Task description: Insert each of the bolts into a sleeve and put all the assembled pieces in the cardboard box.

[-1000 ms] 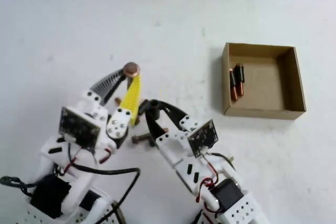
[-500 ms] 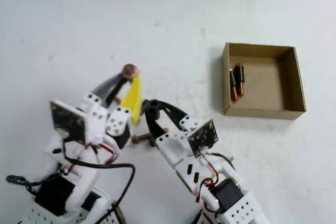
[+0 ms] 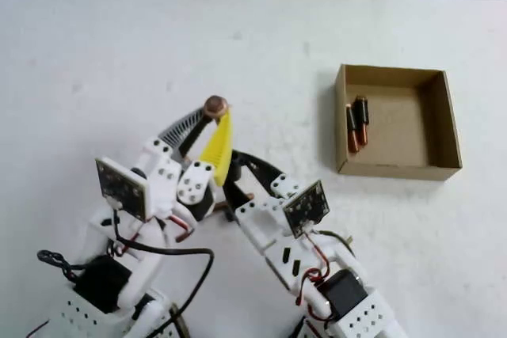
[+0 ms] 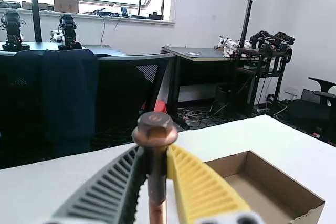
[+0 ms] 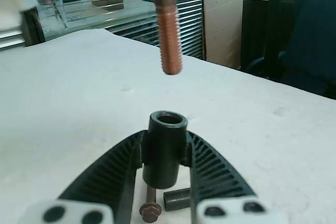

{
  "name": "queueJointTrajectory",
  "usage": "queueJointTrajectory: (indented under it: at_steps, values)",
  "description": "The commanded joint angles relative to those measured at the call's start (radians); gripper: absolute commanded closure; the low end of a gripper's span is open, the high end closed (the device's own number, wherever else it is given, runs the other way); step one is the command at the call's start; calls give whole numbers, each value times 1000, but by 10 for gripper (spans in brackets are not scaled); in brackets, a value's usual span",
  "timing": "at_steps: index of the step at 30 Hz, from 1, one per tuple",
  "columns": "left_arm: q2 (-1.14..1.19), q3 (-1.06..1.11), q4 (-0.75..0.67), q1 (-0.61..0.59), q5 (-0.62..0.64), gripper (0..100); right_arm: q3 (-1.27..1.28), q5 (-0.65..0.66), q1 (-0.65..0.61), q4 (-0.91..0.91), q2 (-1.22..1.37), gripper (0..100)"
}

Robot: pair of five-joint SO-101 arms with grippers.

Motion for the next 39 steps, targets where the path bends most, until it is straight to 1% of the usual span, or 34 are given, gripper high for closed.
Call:
queueJointTrajectory:
  at_steps: [1, 7, 9, 11, 15, 17, 39]
  values:
    - [-8, -14, -11, 13, 12, 977, 9, -6, 13, -2, -12, 981]
    - [-8, -15, 64, 15, 15, 977, 9, 5, 13, -4, -12, 981]
    - [-8, -15, 66, 15, 17, 977, 9, 61, 10, -4, -12, 981]
    - [-8, -15, 66, 25, 17, 977, 9, 89, 7, -4, -12, 981]
    - [-10, -15, 66, 84, 14, 977, 9, 91, 7, -33, -12, 981]
    - [-10, -15, 66, 94, 12, 977, 9, 91, 7, -38, -12, 981]
    - [-10, -11, 66, 91, 11, 977, 9, 94, 15, -41, -13, 981]
